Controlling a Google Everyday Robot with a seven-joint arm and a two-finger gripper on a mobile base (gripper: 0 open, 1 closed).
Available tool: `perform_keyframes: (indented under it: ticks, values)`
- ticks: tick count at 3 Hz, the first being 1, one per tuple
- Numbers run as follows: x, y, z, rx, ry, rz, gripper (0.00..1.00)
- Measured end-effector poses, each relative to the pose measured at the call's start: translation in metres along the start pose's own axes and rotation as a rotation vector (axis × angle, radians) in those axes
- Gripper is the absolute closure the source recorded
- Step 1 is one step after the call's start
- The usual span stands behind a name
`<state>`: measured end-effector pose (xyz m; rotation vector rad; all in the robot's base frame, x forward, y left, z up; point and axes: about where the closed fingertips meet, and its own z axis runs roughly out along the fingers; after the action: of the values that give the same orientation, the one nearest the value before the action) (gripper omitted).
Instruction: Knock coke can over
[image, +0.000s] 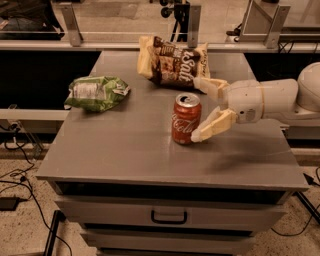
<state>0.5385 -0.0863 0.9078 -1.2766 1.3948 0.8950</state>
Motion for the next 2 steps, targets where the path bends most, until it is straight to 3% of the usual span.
perform_keyframes:
  ticks: [2]
  values:
    - [0.031,0.001,0.008,0.058,-0.070,0.043,0.00]
